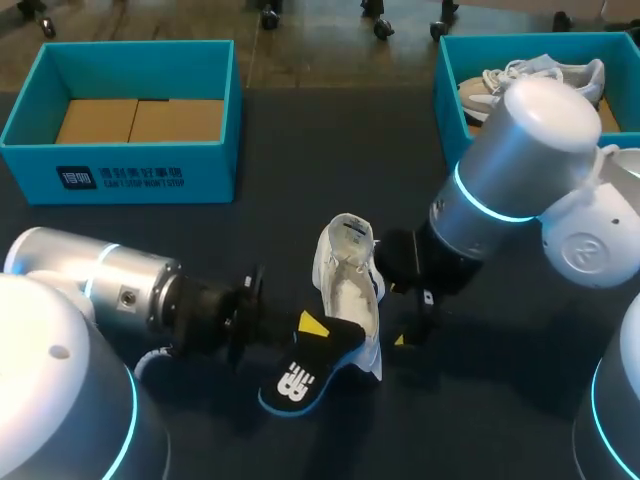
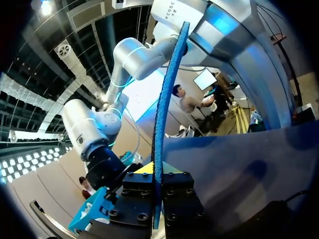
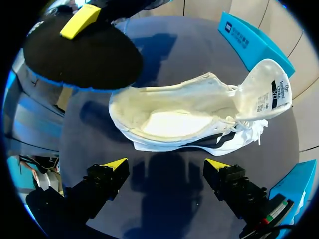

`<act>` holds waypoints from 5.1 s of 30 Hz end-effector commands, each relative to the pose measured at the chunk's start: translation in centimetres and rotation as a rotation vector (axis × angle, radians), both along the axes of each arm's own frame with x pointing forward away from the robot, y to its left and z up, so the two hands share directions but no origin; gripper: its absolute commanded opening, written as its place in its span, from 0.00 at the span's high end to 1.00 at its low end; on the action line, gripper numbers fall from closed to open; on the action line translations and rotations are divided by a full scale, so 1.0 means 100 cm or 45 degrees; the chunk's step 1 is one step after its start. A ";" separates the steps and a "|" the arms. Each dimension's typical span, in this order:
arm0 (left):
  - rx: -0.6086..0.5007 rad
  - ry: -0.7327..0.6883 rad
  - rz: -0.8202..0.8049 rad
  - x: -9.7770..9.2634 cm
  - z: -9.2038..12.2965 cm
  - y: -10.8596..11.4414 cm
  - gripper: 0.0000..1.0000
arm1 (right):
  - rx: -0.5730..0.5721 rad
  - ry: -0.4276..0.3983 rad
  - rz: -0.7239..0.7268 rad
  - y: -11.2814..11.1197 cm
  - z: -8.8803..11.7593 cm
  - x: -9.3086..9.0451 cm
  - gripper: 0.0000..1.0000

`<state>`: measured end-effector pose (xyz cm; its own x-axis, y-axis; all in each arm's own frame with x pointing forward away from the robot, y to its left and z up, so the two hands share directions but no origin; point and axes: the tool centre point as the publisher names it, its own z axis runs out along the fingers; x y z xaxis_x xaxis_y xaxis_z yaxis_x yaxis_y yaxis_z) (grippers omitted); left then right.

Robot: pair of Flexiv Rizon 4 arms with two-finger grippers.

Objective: Take the shoe out of the shoebox, open the shoe tongue, remove and reinsert the insole, then place the shoe into the shoebox

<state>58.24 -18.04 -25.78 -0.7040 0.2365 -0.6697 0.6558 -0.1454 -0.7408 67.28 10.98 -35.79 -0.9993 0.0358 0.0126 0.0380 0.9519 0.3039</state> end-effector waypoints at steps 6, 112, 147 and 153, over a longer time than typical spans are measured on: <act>-0.002 0.025 0.045 0.014 -0.014 -0.018 1.00 | -0.016 0.008 -0.007 0.004 -0.006 -0.001 0.00; 0.208 0.042 0.226 0.059 -0.058 -0.030 0.63 | -0.016 0.008 -0.007 0.004 -0.006 -0.001 0.00; 0.344 -0.009 0.349 0.085 -0.092 -0.028 1.00 | -0.016 0.008 -0.007 0.004 -0.006 -0.001 0.00; 0.337 0.006 0.344 0.084 -0.089 -0.027 1.00 | -0.016 0.008 -0.007 0.004 -0.006 -0.001 0.00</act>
<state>66.52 -20.65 -34.63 -0.7680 0.2037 -0.6072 0.6404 0.2307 -0.7325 67.25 11.26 -36.19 -0.9990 0.0407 0.0204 0.0449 0.9550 0.2933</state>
